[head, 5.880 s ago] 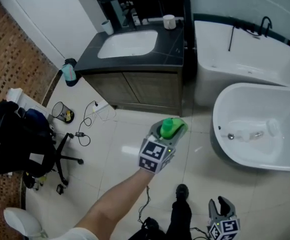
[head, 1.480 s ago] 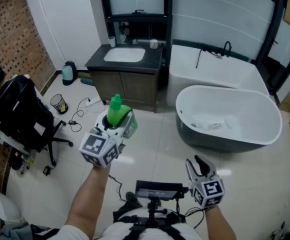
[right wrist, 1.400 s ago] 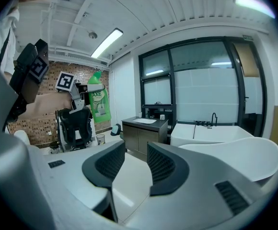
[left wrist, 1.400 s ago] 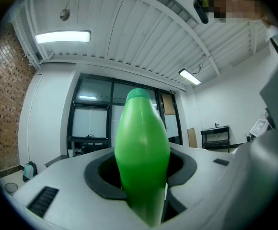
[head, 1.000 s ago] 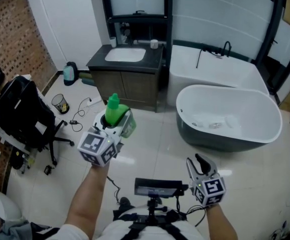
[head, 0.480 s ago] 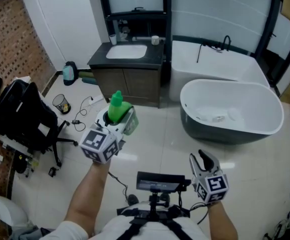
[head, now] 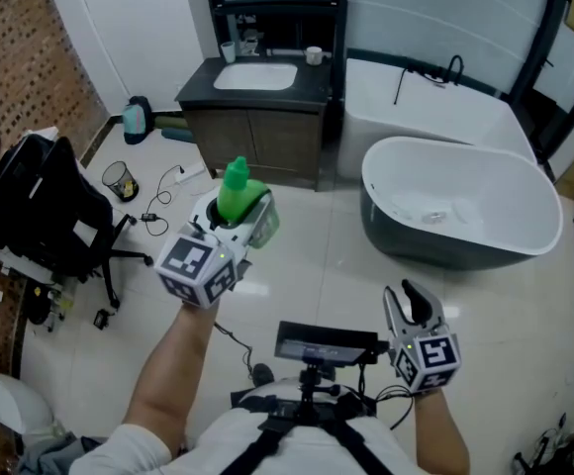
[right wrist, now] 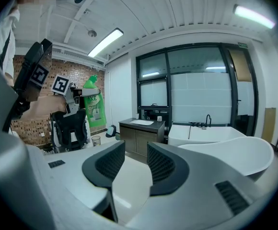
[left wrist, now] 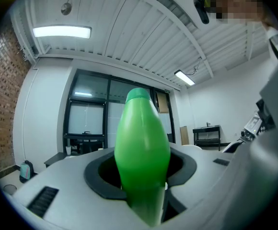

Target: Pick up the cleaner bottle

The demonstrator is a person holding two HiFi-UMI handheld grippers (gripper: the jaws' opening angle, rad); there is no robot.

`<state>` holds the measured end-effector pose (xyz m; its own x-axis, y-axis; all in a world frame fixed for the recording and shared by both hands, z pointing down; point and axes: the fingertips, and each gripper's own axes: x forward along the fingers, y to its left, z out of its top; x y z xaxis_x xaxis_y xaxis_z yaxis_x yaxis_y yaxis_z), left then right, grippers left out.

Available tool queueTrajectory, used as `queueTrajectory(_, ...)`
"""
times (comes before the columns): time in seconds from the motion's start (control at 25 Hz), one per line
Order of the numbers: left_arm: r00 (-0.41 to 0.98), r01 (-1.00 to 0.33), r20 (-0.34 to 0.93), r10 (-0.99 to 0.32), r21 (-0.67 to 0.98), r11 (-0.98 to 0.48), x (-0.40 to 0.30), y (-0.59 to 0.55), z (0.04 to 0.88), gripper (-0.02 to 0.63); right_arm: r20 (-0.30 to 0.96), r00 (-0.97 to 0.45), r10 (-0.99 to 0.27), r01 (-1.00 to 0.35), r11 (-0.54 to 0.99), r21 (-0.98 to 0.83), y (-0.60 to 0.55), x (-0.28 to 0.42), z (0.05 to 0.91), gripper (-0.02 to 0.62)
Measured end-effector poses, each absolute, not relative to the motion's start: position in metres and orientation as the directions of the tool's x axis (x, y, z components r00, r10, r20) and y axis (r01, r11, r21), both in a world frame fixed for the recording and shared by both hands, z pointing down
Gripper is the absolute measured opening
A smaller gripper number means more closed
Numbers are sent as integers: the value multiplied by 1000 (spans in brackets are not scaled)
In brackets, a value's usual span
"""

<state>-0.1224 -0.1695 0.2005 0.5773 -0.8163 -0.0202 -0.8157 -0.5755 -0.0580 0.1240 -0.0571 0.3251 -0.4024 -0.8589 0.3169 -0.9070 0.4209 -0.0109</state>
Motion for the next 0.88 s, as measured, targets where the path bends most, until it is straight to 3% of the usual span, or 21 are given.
queueTrajectory(0.88, 585, -809, 34, -810, -39, -586, -138, -129, 224, 175, 330, -420, -845, -898, 439, -19, -43, 107, 327, 153)
